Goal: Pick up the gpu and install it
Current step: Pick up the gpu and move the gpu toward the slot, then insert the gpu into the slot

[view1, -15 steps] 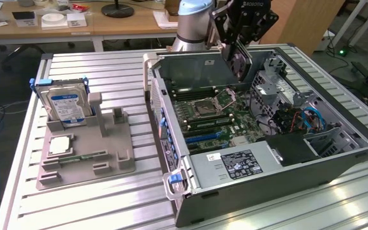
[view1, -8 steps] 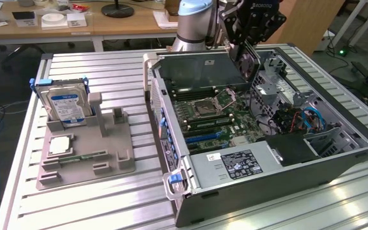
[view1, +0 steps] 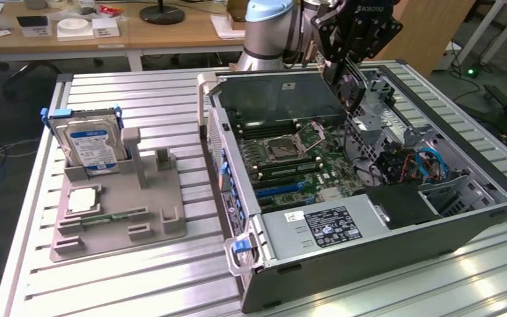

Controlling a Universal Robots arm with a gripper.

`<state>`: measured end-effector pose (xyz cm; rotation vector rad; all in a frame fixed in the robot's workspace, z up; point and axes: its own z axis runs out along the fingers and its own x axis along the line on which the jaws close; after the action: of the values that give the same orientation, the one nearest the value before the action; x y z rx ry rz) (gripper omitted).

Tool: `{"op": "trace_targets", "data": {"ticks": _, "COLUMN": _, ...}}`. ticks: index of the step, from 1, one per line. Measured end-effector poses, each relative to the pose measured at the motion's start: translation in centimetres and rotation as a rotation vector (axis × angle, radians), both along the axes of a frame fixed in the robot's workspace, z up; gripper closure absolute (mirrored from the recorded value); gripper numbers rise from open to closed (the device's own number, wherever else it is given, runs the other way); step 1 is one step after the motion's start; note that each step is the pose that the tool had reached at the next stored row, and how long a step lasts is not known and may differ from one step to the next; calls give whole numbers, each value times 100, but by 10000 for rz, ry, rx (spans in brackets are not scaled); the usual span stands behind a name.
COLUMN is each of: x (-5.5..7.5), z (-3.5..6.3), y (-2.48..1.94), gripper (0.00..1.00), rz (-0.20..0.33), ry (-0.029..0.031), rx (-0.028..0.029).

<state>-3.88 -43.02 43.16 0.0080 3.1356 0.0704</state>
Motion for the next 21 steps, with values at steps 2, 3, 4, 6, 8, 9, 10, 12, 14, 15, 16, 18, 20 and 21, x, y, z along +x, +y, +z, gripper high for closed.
{"op": "trace_targets", "data": {"ticks": 2, "x": 0, "z": -1, "y": 0, "gripper": 72, "rz": -1, "ry": 0, "rx": 1}}
{"op": "trace_targets", "data": {"ticks": 3, "x": 0, "z": -1, "y": 1, "gripper": 72, "rz": -1, "ry": 0, "rx": 1}}
{"op": "trace_targets", "data": {"ticks": 4, "x": 0, "z": 0, "y": 1, "gripper": 72, "rz": -1, "ry": 0, "rx": 1}}
{"op": "trace_targets", "data": {"ticks": 6, "x": 0, "z": -1, "y": 1, "gripper": 72, "rz": -1, "ry": 0, "rx": 1}}
{"op": "trace_targets", "data": {"ticks": 8, "x": 0, "z": -1, "y": 1, "gripper": 72, "rz": -1, "ry": 0, "rx": 1}}
{"op": "trace_targets", "data": {"ticks": 9, "x": 0, "z": -1, "y": 1, "gripper": 72, "rz": -1, "ry": 0, "rx": 1}}
{"op": "trace_targets", "data": {"ticks": 10, "x": 0, "z": -1, "y": 0, "gripper": 72, "rz": -1, "ry": 0, "rx": 1}}
{"op": "trace_targets", "data": {"ticks": 12, "x": 0, "z": 0, "y": 1, "gripper": 72, "rz": 6, "ry": -1, "rx": 1}}
{"op": "trace_targets", "data": {"ticks": 14, "x": 0, "z": -1, "y": 0, "gripper": 72, "rz": 59, "ry": 0, "rx": 1}}
{"op": "trace_targets", "data": {"ticks": 15, "x": 0, "z": -1, "y": 0, "gripper": 72, "rz": 116, "ry": -1, "rx": 1}}
{"op": "trace_targets", "data": {"ticks": 16, "x": 0, "z": -1, "y": 0, "gripper": 72, "rz": 184, "ry": 0, "rx": 1}}
{"op": "trace_targets", "data": {"ticks": 18, "x": 0, "z": -1, "y": -1, "gripper": 72, "rz": 358, "ry": -1, "rx": 1}}
{"op": "trace_targets", "data": {"ticks": 20, "x": 0, "z": -1, "y": -2, "gripper": 72, "rz": 533, "ry": 0, "rx": 1}}
{"op": "trace_targets", "data": {"ticks": 21, "x": 0, "z": -1, "y": -2, "gripper": 72, "rz": 609, "ry": -1, "rx": 1}}
